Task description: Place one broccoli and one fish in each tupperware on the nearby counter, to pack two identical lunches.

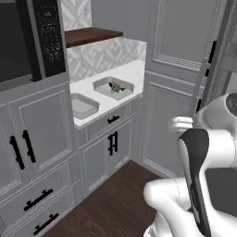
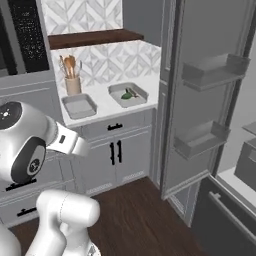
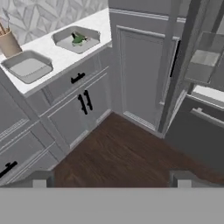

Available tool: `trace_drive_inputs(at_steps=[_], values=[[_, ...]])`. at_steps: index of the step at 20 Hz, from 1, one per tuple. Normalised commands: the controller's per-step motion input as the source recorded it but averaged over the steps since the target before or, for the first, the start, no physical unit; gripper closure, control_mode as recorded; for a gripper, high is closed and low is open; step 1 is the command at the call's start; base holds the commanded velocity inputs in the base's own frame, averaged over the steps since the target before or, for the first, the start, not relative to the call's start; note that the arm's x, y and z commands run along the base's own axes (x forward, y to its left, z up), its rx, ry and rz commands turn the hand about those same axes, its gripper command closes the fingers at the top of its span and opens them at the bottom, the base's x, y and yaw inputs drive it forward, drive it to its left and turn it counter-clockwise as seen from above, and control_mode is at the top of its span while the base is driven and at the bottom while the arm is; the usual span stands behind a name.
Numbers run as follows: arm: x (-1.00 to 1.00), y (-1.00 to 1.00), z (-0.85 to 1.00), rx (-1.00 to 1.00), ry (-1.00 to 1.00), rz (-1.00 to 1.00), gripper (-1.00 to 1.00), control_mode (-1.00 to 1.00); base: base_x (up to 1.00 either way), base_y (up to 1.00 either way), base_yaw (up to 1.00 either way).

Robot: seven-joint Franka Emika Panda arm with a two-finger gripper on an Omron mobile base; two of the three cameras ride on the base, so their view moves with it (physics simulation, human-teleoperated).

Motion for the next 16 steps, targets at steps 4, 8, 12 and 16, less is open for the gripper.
trace_drive_inputs(at_steps=[4,8,12,16], values=[[0.00,0.00,0.00,0.00,0.00,0.00,-1.00,1.00,-0.10,-0.20,-0.60],[0.00,0.00,0.00,0.00,0.00,0.00,-1.00,1.00,0.00,-0.17,-0.64],[0.00,0.00,0.00,0.00,0.00,0.00,-1.00,1.00,0.00,-0.31,-0.61],[0.00,0.00,0.00,0.00,0.00,0.00,-1.00,1.00,0.00,-0.60,-0.54]])
